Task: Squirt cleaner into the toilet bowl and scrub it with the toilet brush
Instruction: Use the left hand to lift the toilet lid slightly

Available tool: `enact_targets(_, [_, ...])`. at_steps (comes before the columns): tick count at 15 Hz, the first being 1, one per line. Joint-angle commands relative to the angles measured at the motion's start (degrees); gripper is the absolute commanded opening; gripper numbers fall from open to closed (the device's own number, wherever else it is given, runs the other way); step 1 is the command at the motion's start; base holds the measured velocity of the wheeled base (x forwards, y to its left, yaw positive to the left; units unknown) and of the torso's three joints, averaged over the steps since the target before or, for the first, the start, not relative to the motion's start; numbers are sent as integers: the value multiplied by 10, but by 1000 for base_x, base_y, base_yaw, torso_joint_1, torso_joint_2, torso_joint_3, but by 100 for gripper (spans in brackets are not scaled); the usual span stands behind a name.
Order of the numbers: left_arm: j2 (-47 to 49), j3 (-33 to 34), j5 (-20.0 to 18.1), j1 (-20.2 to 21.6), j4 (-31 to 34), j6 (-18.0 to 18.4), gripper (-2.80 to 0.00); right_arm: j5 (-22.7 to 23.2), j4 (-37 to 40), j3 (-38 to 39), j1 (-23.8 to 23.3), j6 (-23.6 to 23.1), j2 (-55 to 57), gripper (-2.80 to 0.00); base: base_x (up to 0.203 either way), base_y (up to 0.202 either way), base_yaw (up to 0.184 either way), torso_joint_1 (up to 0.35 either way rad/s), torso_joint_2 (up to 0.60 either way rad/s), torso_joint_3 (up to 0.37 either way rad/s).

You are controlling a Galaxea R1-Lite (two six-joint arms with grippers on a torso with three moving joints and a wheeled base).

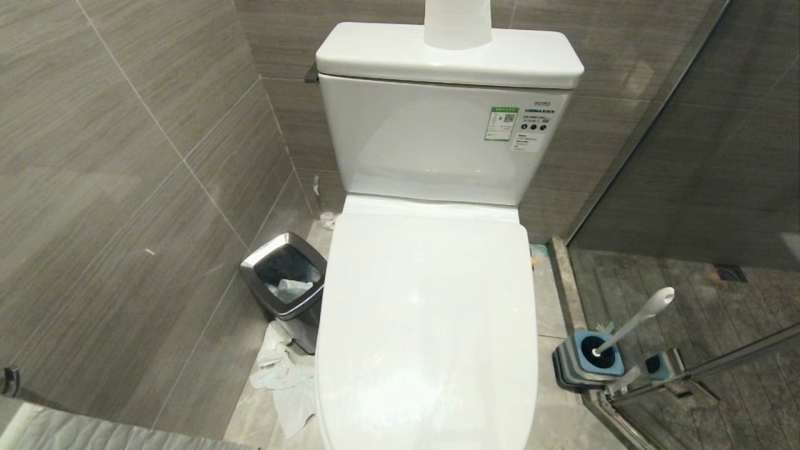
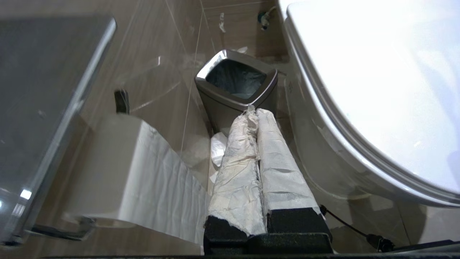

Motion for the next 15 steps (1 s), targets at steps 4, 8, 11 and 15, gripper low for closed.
enact_targets(4, [111, -110, -11, 0, 20, 16, -280, 0, 0, 14, 0, 0, 0, -280, 0, 0, 0, 0, 0, 0])
enact_targets(8, [245, -222, -12, 0, 20, 19, -280, 0, 0, 14, 0, 0, 0, -280, 0, 0, 0, 0, 0, 0])
enact_targets(11, [337, -290, -15, 0, 20, 20, -280, 0, 0, 15, 0, 0, 0, -280, 0, 0, 0, 0, 0, 0])
enact_targets(15, [438, -359, -28, 0, 20, 20, -280, 0, 0, 14, 0, 0, 0, -280, 0, 0, 0, 0, 0, 0])
